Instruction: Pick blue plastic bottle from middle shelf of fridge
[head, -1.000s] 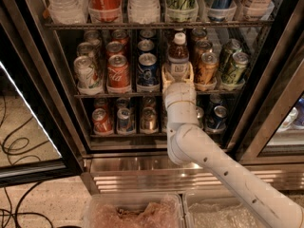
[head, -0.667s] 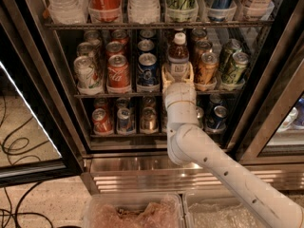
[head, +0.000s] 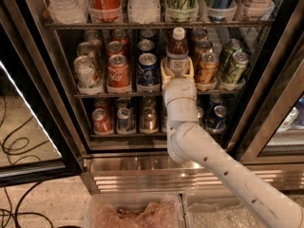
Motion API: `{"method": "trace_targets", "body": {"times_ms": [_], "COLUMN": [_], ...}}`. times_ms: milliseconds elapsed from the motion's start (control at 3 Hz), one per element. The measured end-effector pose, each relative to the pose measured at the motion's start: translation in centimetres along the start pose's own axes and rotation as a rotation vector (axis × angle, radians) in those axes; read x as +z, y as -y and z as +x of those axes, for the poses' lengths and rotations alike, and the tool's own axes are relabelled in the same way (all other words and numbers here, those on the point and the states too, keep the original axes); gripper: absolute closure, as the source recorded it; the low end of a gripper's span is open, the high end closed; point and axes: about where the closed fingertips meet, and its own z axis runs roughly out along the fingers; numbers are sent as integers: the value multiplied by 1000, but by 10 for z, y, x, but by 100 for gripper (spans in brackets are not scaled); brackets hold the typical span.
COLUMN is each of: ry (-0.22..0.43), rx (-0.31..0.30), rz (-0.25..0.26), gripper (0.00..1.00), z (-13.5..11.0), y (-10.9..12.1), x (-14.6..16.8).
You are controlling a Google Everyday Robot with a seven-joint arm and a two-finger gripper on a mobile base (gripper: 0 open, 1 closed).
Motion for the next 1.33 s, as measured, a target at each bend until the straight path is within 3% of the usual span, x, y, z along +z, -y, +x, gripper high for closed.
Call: {"method": "trace_targets", "body": {"times_ms": [333,1000,1333], "ry": [-1,80,80], "rx": [5,65,66], "rz": [14,20,20], "gripper": [100,100,100], "z": [-2,13,10], "y": [-3,0,0], "x": [-2,-24,-23]}}
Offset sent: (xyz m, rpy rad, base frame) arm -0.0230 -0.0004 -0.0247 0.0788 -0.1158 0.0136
